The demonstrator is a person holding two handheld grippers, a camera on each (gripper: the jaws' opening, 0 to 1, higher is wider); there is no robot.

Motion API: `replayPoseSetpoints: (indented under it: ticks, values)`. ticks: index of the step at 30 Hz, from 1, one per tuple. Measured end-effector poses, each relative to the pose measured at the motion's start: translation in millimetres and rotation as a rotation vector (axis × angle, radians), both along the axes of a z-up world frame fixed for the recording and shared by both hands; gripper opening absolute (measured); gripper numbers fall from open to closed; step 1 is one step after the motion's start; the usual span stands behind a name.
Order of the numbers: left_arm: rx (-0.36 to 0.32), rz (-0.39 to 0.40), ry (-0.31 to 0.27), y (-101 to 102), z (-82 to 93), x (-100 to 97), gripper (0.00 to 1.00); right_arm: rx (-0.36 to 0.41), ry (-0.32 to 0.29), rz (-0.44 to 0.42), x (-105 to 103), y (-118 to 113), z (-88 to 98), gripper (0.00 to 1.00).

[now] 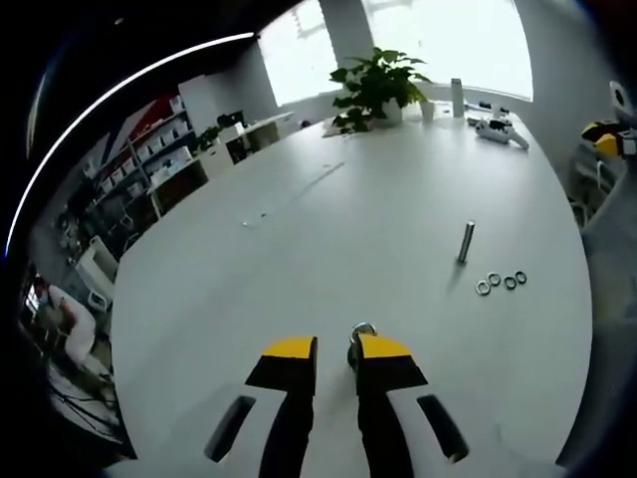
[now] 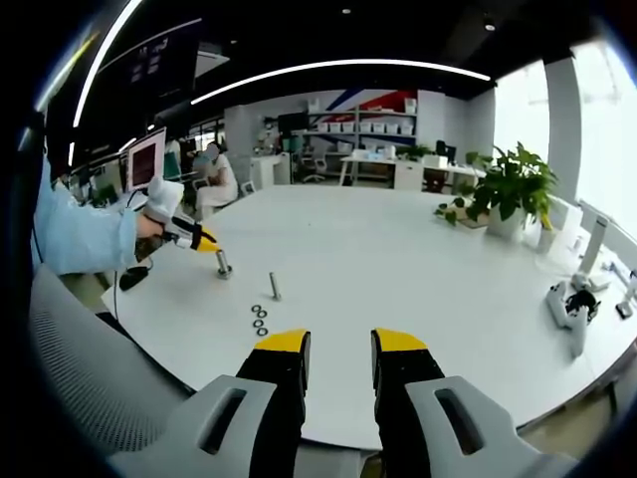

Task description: Place the washer onto the threaded stud by aligning its center hole with the stud, sliding it down to the base, and recovering from edge contact or off-axis alignment until the washer reaches the visible bottom stop.

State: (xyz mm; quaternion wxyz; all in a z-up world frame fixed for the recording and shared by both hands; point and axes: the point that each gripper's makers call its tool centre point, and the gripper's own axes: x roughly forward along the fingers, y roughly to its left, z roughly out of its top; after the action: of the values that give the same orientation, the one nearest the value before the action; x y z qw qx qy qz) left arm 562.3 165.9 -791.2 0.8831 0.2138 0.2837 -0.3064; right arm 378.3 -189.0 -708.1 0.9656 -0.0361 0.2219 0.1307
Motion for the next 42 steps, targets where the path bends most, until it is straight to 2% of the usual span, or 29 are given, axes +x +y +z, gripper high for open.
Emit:
replayPoseSetpoints:
  ticks: [5, 8, 12, 13, 14, 15, 18, 21, 25, 28, 36, 38, 42]
  values:
    - [-0.049, 0.020, -0.028, -3, 19.2, -12.4, 0.13, 0.000, -0.003, 0.003, 0, 0, 0.6, 0.27]
    - [-0.134, 0.054, -0.040, -6, 36.2, -18.4, 0.13, 0.002, -0.009, 0.003, 0, 1, 1.6, 0.27]
    - [-0.141, 0.051, -0.069, -6, 57.4, -29.2, 0.13, 0.006, -0.014, 0.006, 0, 1, 2.3, 0.27]
    - [-0.161, 0.059, -0.074, -6, 63.5, -31.3, 0.14, 0.007, -0.015, 0.004, 0, 1, 2.6, 0.27]
    - [-0.221, 0.084, -0.079, -8, 74.3, -34.9, 0.14, 0.008, -0.016, 0.003, 0, 1, 2.8, 0.27]
    - [-0.248, 0.089, -0.083, -9, 80.8, -37.3, 0.14, 0.009, -0.016, 0.004, 0, 1, 2.8, 0.27]
    - [-0.242, 0.089, -0.117, -6, 98.9, -48.3, 0.14, 0.005, -0.011, 0.012, 0, 2, 1.8, 0.27]
    - [-0.295, 0.109, -0.130, -5, 114.1, -58.3, 0.14, 0.001, -0.005, 0.019, 0, 2, 0.2, 0.27]
    - [-0.319, 0.117, -0.155, -4, 128.8, -75.9, 0.14, -0.002, -0.004, 0.025, -1, 2, -0.2, 0.27]
    - [-0.336, 0.130, -0.170, -1, 135.5, -90.4, 0.14, -0.004, -0.001, 0.031, -1, 4, -0.4, 0.27]
    - [-0.380, 0.183, -0.166, 13, 134.2, -126.5, 0.14, -0.006, -0.001, 0.039, -2, 8, 0.3, 0.27]
    - [-0.425, 0.205, -0.142, 15, 130.2, -133.7, 0.15, -0.011, 0.016, 0.043, -4, 9, -2.1, 0.27]
    - [-0.440, 0.217, -0.130, 15, 126.0, -147.9, 0.16, -0.028, 0.039, 0.059, -5, 11, -5.9, 0.27]
